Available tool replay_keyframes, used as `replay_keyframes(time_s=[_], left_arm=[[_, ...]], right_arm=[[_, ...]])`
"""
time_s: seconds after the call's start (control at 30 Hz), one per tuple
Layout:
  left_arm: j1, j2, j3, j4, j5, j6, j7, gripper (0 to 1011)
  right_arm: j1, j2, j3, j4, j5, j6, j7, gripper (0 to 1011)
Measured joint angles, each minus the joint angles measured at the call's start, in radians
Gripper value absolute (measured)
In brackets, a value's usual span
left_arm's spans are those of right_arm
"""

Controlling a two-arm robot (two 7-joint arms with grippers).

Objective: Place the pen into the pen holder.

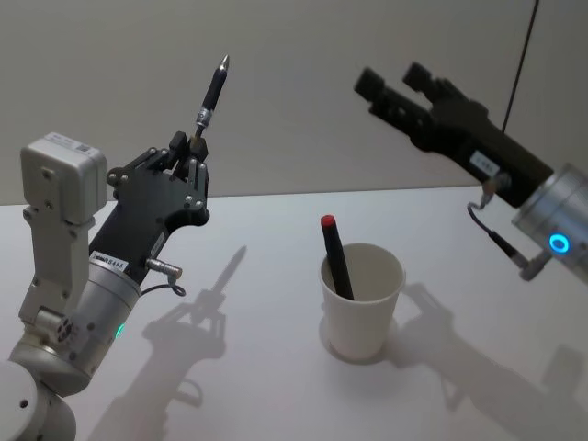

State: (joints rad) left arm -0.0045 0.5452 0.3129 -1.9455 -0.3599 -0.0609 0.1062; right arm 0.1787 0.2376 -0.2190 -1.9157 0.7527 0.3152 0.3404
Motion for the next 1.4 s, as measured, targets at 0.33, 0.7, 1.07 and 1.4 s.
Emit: replay_keyframes(time_s=[0.33,0.7,1.07,1.4], left_arm=[[0.0,0.0,0.0,0.0,0.0,0.0,0.0,161],[0.0,0.0,0.0,0.0,0.0,0.0,0.0,161],[-0.002,-0.005,-0.001,0.004,0.003,-0.011,-0.002,161],[-0.011,-0.029,-0.006,0.03,0.023,-0.112,-0.02,161]], right_arm=[[0.081,-0.05,-0.009,-0.018,0.142,0.079,0.027,1001],[0.12,-0.075,-0.015,-0.027,0.208,0.115,0.035,1001],[0.138,-0.086,-0.017,-0.03,0.237,0.13,0.038,1001],[0.154,-0.085,-0.015,-0.025,0.26,0.141,0.0,1001]])
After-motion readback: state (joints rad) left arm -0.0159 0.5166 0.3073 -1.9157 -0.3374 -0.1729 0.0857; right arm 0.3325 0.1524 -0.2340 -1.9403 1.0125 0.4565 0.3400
